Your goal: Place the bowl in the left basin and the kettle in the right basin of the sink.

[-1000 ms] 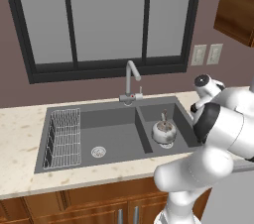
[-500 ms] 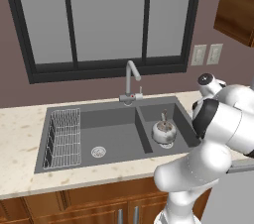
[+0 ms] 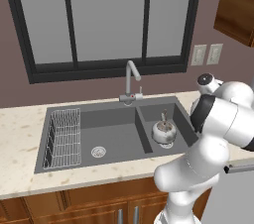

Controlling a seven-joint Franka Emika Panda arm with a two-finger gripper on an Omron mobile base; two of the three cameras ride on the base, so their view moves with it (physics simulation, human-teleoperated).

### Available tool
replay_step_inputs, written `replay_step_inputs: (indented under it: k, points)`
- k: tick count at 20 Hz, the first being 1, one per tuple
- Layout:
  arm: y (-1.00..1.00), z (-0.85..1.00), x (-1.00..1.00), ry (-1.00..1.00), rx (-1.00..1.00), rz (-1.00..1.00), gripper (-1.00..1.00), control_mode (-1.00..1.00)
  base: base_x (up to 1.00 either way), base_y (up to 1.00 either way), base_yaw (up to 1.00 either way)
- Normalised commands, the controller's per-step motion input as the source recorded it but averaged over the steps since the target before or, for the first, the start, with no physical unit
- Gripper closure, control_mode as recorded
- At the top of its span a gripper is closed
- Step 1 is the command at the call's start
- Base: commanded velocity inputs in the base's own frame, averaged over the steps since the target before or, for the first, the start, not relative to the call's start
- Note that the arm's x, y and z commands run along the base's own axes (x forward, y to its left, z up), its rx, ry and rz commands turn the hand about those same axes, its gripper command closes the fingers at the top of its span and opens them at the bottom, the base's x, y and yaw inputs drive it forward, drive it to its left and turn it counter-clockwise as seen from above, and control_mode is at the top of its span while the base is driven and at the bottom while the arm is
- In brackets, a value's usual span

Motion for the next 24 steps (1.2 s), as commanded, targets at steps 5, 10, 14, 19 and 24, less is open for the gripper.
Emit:
replay_step_inputs:
  k: [5,10,14,19,24]
  points:
    - [-0.03,-0.17,0.12,0.00,0.00,0.07,-1.00,-1.00,0.00,0.00,0.00]
    - [-0.07,-0.17,0.08,0.00,0.00,0.07,-1.00,-1.00,0.00,0.00,0.00]
    - [-0.11,-0.10,0.11,0.00,0.00,0.07,-1.00,-1.00,0.00,0.00,0.00]
    - [-0.11,-0.06,0.11,0.00,0.00,0.06,-1.00,-1.00,0.00,0.00,0.00]
    - [-0.18,-0.05,0.10,0.00,0.00,0.03,-1.00,-1.00,0.00,0.00,0.00]
